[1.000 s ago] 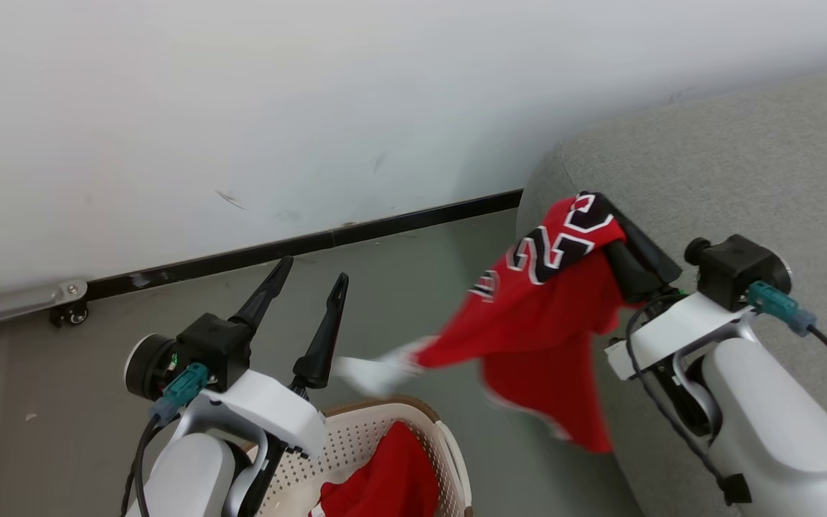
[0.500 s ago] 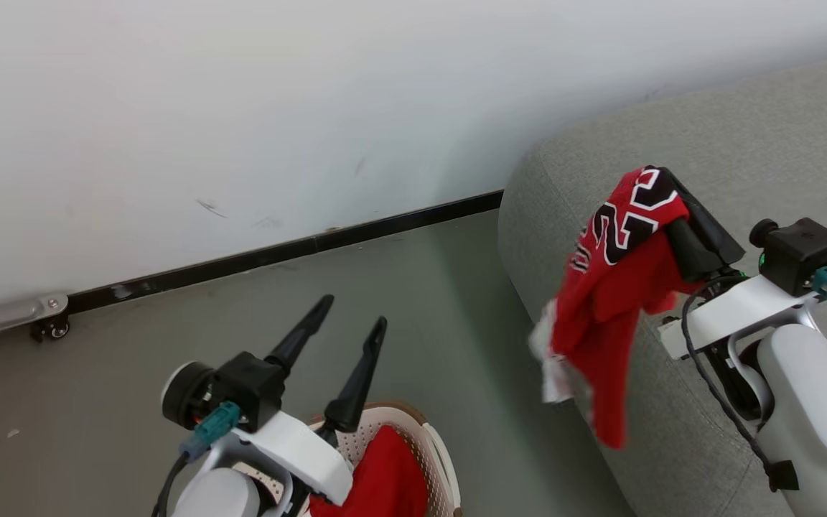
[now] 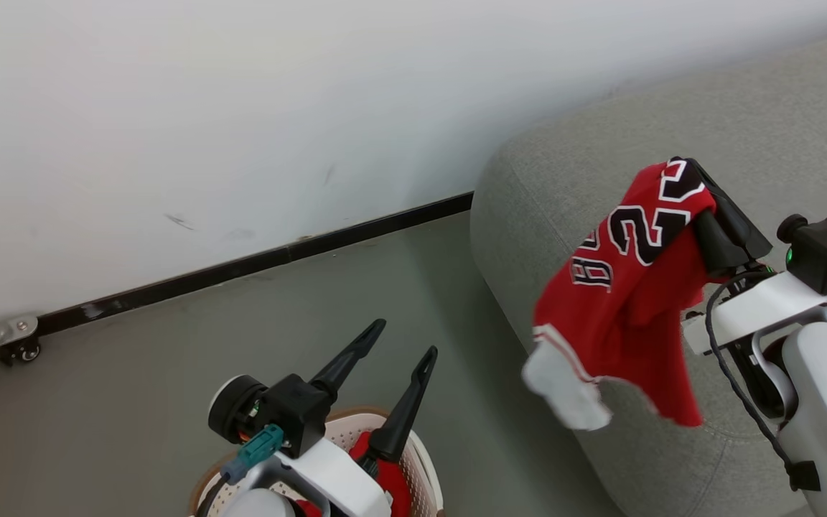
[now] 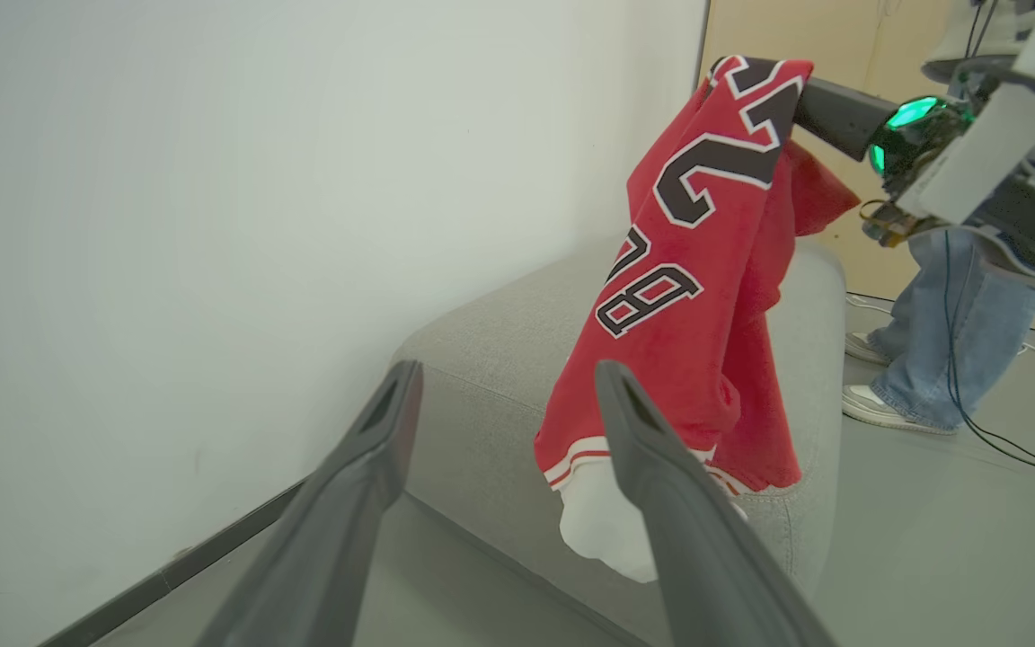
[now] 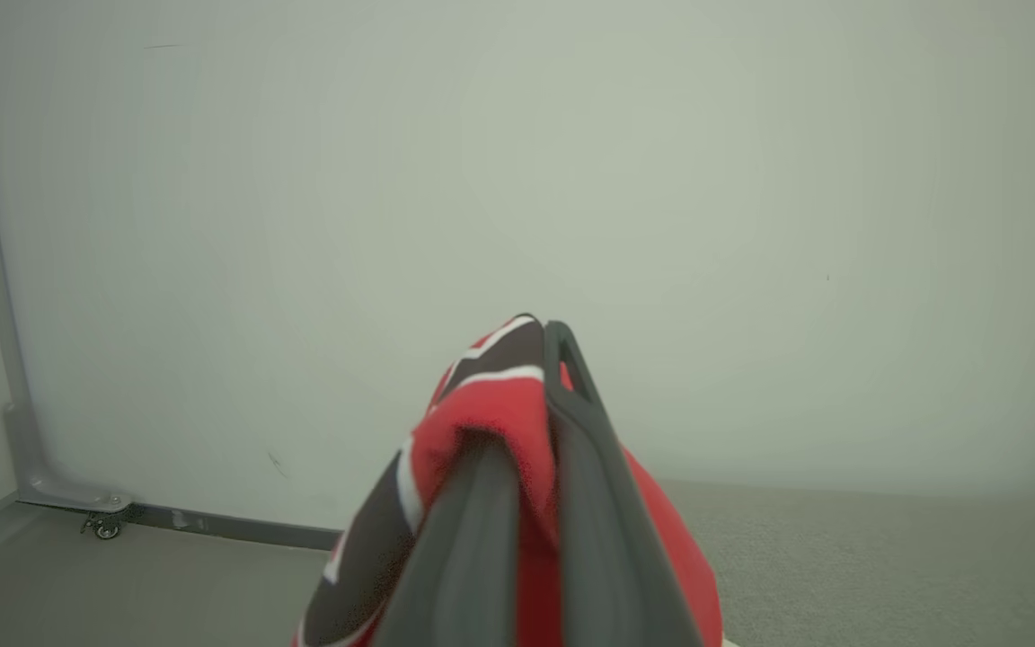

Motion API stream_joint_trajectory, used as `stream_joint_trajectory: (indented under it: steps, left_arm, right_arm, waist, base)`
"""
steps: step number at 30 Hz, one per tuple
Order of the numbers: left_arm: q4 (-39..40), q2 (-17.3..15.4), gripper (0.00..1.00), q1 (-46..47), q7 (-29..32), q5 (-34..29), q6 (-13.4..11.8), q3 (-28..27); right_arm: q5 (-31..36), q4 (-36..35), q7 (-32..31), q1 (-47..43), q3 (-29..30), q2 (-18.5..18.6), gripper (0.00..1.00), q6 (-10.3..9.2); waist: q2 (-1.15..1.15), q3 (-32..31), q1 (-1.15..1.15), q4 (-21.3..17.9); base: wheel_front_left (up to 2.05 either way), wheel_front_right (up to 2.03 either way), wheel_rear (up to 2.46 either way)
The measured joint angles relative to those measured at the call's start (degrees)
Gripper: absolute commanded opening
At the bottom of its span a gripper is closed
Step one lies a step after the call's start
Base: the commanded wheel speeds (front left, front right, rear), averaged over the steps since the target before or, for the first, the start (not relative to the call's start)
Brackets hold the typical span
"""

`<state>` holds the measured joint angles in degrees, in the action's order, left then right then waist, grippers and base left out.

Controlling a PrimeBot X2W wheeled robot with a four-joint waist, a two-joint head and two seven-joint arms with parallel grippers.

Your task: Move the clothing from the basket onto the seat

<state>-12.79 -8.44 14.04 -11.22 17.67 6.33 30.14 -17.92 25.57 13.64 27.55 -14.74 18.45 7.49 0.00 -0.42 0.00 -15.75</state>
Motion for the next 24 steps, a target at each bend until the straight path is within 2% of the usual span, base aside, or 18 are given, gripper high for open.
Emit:
stream_joint_trajectory:
  steps: [10,24]
  left_arm:
    - [0.64,1.16,1.0,-1.2,-0.42,0.45,0.24,2.53]
    - [1.56,1.18,1.0,-2.06,-0.52,0.45,0.31,3.92]
  right_arm:
    - [0.34,-1.65,-1.22,-2.54,1.92,1.02,0.0,0.0]
    - [0.03,-3.74,-3.08,-4.08,3.02,0.94,0.0,0.0]
  waist:
    - [0.0,-0.15,0.0,-2.95]
    - [0.0,-0.24,0.0,-6.74]
  base:
    - [0.0,0.0,0.0]
    - [0.0,0.0,0.0]
